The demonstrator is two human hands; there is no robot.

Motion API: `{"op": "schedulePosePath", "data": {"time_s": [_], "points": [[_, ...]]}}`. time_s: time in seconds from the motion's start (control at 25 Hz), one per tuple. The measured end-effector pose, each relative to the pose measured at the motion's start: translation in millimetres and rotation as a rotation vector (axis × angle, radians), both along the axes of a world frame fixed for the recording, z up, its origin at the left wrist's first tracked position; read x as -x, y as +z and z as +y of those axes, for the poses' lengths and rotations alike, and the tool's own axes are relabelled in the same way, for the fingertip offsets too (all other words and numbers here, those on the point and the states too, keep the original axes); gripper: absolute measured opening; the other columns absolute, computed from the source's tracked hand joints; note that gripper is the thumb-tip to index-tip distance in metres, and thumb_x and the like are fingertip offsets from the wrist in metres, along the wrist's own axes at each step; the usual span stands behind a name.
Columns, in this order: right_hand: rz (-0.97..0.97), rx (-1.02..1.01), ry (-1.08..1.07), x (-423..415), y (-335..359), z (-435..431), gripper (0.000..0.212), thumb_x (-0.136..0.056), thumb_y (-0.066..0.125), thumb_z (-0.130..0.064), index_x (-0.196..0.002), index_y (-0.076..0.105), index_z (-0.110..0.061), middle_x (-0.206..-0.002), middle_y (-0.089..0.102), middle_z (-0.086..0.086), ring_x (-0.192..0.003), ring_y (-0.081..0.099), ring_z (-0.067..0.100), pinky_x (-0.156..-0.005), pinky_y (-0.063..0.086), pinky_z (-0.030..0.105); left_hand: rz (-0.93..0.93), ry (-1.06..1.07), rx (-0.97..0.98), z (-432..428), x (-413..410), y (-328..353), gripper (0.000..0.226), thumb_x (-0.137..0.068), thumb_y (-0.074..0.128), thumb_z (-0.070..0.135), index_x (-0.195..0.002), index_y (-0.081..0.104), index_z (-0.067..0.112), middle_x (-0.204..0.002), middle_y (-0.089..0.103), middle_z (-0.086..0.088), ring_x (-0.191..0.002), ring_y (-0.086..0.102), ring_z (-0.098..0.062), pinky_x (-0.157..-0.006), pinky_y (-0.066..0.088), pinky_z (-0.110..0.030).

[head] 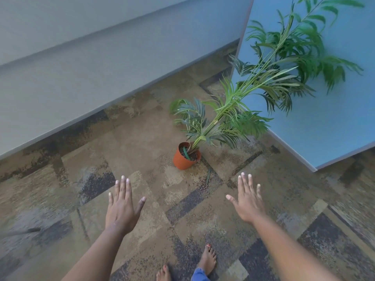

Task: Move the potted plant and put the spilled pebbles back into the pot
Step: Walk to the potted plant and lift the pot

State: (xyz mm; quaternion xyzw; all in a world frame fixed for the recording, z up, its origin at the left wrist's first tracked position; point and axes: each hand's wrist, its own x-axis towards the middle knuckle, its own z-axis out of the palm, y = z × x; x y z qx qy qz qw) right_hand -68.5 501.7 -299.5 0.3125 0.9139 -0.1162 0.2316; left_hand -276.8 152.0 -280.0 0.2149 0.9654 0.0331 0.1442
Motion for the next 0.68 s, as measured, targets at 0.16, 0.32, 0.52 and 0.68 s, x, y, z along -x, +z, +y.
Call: {"op": "schedulePosePath", "data": {"time_s": [0.16, 0.32, 0.52, 0.68], "points": [[-0.039, 0.011, -0.007, -2.0, -6.7, -16.2, 0.093, -0.088, 0.009, -0.072, -0.148, -0.026, -0.010, -0.156, -0.033, 0.007, -0.143, -0.031, 0.029, -0.117, -0.013, 0.049, -0.037, -0.001, -0.008, -10.5, 11.2, -10.6, 0.087, -0.090, 0.018, 0.070, -0.150, -0.015, 0.016, -0.159, -0.024, -0.002, -0.145, -0.025, -0.018, -0.121, 0.000, -0.045], [-0.048, 0.006, -0.082, -3.3, -3.0, -38.3, 0.091, -0.091, 0.013, -0.070, -0.148, -0.026, -0.011, -0.156, -0.032, 0.006, -0.143, -0.030, 0.028, -0.115, -0.013, 0.048, -0.099, -0.017, -0.006, -21.5, 30.3, -19.2, 0.088, -0.090, 0.018, 0.069, -0.149, -0.018, 0.015, -0.157, -0.027, -0.002, -0.145, -0.026, -0.019, -0.121, -0.001, -0.044], [0.057, 0.036, -0.255, 13.3, -19.7, -57.4, 0.089, -0.094, 0.020, -0.066, -0.151, -0.019, -0.011, -0.160, -0.024, 0.002, -0.143, -0.030, 0.021, -0.120, -0.006, 0.048, -0.151, 0.168, -0.194, -11.4, 71.8, -32.8, 0.079, -0.094, 0.041, 0.055, -0.154, 0.016, 0.010, -0.163, 0.011, -0.005, -0.150, 0.001, -0.022, -0.118, 0.016, -0.045], [0.094, 0.126, -0.355, 42.5, -68.3, -63.3, 0.086, -0.096, 0.028, -0.062, -0.156, -0.006, -0.011, -0.164, -0.014, 0.002, -0.148, -0.021, 0.024, -0.121, 0.005, 0.048, -0.115, 0.436, -0.361, 24.0, 116.3, -58.4, 0.041, -0.094, 0.054, 0.041, -0.115, 0.067, 0.008, -0.117, 0.070, -0.012, -0.110, 0.063, -0.032, -0.087, 0.050, -0.040]]}}
